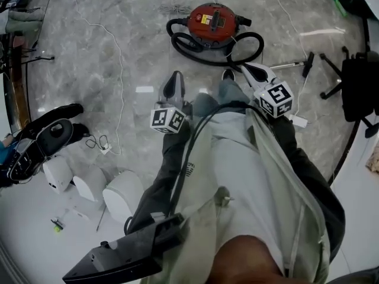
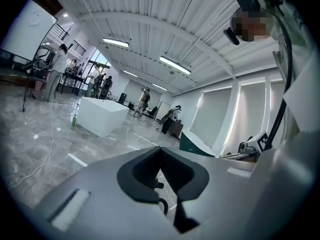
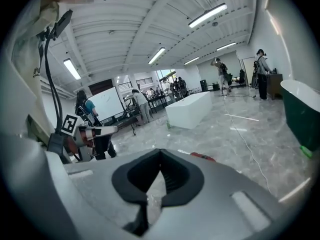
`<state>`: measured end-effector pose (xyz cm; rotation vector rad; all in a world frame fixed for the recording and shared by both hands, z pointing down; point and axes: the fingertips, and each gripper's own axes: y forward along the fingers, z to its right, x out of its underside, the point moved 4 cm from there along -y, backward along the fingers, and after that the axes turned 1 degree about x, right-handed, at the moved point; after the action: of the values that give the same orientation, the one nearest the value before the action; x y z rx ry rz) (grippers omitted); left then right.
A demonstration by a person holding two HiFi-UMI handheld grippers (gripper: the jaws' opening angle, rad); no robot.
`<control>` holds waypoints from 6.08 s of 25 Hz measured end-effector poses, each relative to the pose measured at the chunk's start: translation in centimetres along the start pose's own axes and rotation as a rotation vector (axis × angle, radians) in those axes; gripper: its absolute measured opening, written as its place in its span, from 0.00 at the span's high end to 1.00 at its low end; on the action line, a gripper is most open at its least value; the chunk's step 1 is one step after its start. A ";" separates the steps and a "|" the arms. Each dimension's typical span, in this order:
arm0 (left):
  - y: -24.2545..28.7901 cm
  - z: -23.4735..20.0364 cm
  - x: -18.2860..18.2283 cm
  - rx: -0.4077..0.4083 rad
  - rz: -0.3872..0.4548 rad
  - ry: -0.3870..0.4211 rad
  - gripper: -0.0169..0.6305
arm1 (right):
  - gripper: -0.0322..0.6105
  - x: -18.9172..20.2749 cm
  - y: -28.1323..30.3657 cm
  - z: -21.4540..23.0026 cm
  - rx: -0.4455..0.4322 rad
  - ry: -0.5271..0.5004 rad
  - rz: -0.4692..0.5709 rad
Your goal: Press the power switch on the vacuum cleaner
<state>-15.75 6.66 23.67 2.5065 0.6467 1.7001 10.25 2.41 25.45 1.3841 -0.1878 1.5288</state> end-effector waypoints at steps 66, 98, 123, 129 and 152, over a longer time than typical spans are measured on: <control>35.7 -20.6 27.5 0.220 -0.623 0.347 0.97 | 0.95 15.5 24.5 10.0 0.445 0.169 -0.132; 38.2 -19.8 26.2 0.258 -0.537 0.452 0.97 | 0.95 16.5 31.4 13.6 0.312 0.044 -0.107; 36.0 -18.8 26.8 0.313 -0.508 0.423 0.97 | 0.95 17.6 30.9 12.6 0.320 0.126 -0.079; 32.2 -18.5 28.2 0.256 -0.519 0.333 0.97 | 0.95 17.9 30.4 12.0 0.287 0.128 -0.081; 15.6 -6.2 29.2 0.117 -0.444 0.007 0.97 | 0.95 26.0 13.7 12.6 0.227 0.166 -0.151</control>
<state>-7.37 1.86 55.92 2.1982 1.2258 1.5421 13.00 1.85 57.27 1.4043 0.1941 1.5645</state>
